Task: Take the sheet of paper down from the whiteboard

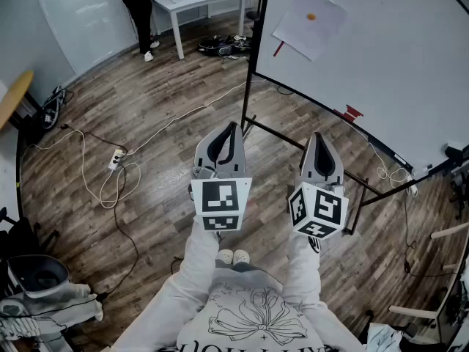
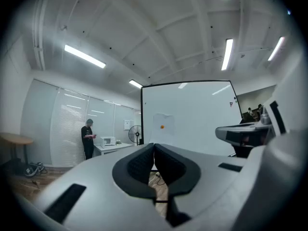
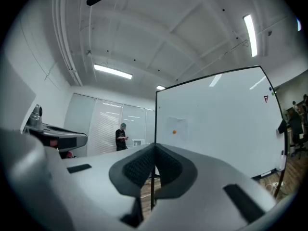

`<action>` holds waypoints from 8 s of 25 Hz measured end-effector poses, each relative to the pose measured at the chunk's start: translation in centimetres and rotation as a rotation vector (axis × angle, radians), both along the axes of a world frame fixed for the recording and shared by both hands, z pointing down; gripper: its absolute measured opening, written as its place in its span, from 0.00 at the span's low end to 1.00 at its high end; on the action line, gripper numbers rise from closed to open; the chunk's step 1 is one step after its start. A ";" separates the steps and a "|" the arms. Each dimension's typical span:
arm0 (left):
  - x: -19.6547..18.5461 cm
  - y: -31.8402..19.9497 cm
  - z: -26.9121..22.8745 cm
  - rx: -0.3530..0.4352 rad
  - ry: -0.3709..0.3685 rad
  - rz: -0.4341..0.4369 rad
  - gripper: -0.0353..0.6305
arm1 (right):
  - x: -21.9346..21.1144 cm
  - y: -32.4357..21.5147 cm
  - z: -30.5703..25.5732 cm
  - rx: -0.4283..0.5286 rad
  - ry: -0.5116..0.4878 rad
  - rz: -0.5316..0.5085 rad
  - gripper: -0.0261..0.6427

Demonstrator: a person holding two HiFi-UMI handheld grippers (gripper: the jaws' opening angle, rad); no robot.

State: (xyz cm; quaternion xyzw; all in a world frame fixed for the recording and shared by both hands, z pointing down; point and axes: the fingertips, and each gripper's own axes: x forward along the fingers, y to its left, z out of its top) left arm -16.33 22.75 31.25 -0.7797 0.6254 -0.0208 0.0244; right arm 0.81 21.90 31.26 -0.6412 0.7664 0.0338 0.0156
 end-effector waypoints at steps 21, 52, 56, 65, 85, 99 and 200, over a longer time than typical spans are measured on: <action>4.3 -3.9 0.0 0.027 -0.029 -0.026 0.06 | 4.3 -3.8 1.0 -0.007 0.015 -0.024 0.04; 7.9 -34.5 -0.9 0.044 -0.022 0.186 0.06 | 6.0 -32.2 -0.2 0.015 0.033 0.124 0.16; 8.3 -38.0 -0.8 0.033 -0.016 0.208 0.06 | 6.5 -35.3 0.1 -0.001 0.039 0.143 0.18; 10.7 -43.8 -0.3 0.012 -0.026 0.230 0.06 | 9.9 -40.9 0.3 -0.015 0.043 0.175 0.20; 18.4 -53.8 -3.3 0.061 -0.026 0.144 0.06 | 15.7 -51.4 -3.1 0.062 0.104 0.044 0.23; 21.1 -55.7 -4.5 0.074 -0.062 0.196 0.24 | 14.1 -52.6 -3.9 0.078 0.101 -0.042 0.23; 21.9 -56.3 -4.1 0.029 0.000 0.211 0.23 | 27.9 -45.4 -5.3 0.105 -0.019 0.383 0.04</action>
